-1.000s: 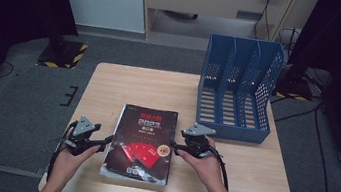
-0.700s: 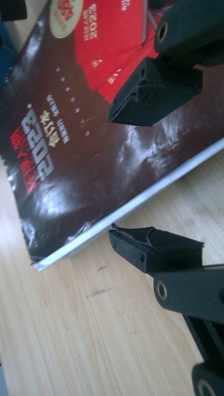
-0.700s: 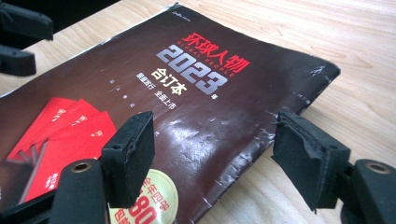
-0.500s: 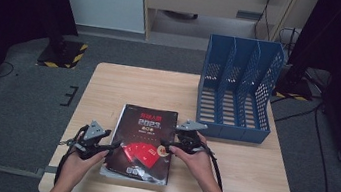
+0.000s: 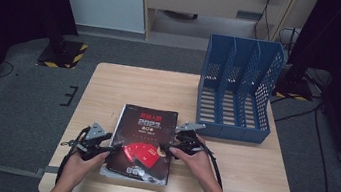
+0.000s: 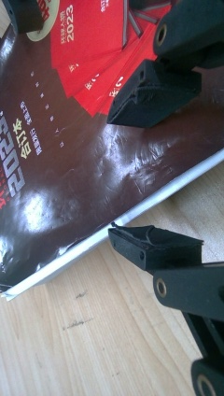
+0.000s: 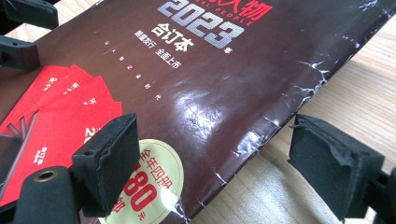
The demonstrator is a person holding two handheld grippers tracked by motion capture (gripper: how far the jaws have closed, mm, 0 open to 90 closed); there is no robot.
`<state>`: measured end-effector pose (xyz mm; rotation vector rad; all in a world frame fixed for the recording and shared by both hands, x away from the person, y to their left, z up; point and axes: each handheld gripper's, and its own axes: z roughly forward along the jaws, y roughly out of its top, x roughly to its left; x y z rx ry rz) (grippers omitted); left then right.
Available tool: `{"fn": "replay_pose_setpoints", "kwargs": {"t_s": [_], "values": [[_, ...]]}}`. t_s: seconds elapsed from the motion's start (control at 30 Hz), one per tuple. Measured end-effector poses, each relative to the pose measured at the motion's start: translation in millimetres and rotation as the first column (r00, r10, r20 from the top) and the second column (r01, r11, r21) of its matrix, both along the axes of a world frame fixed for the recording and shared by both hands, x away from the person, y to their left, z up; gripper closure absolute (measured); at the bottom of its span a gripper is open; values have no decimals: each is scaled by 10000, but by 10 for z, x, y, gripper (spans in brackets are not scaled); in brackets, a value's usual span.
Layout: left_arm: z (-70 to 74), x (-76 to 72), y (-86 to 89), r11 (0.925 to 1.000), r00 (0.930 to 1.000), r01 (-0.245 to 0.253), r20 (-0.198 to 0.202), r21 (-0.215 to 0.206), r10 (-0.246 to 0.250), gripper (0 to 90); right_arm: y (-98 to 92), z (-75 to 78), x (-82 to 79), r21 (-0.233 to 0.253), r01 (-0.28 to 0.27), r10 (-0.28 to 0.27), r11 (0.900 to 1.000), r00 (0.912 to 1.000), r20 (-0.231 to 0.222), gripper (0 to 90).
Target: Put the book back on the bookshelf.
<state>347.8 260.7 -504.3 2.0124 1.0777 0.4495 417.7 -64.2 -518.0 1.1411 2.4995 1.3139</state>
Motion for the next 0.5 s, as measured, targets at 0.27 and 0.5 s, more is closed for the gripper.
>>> {"fn": "replay_pose_setpoints", "kwargs": {"t_s": [0.27, 0.5], "values": [[-14, 0, -3, 9999, 9999, 33, -142, -158, -35, 385, 7, -17, 2, 244, -166, 173, 9996, 9994, -291, 176], [-14, -4, -4, 9999, 9999, 22, -163, -128, -24, 385, 14, 38, -35, 155, -193, 193, 9997, 9998, -27, 188]]}}
